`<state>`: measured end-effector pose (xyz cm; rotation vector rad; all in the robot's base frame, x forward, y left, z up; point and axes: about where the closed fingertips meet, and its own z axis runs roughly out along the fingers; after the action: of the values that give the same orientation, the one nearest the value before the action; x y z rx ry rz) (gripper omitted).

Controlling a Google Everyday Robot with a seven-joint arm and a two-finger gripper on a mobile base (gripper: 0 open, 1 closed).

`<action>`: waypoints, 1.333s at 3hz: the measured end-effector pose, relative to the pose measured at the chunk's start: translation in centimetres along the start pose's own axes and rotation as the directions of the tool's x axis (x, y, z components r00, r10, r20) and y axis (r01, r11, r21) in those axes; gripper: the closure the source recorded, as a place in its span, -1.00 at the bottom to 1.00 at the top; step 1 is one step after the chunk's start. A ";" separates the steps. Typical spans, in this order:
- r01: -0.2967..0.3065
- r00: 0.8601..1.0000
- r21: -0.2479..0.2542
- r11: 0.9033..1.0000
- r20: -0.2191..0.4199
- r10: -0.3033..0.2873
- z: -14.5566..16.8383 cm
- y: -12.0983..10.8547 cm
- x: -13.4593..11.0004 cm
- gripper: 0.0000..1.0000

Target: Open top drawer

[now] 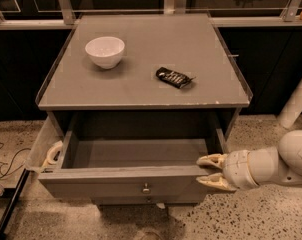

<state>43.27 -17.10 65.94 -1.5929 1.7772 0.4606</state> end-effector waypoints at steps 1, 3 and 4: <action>-0.013 1.000 -0.039 0.999 0.006 0.013 1.7 1.7 0.7 -0.78; -0.020 1.000 -0.069 0.997 0.010 0.021 2.0 3.2 0.9 -0.62; -0.020 1.000 -0.069 0.997 0.010 0.021 1.6 2.8 0.4 -0.15</action>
Offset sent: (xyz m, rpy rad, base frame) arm -0.0836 0.0367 -0.1347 0.0541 0.2248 0.1049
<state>40.94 -15.83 64.02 -1.6172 1.7887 0.5449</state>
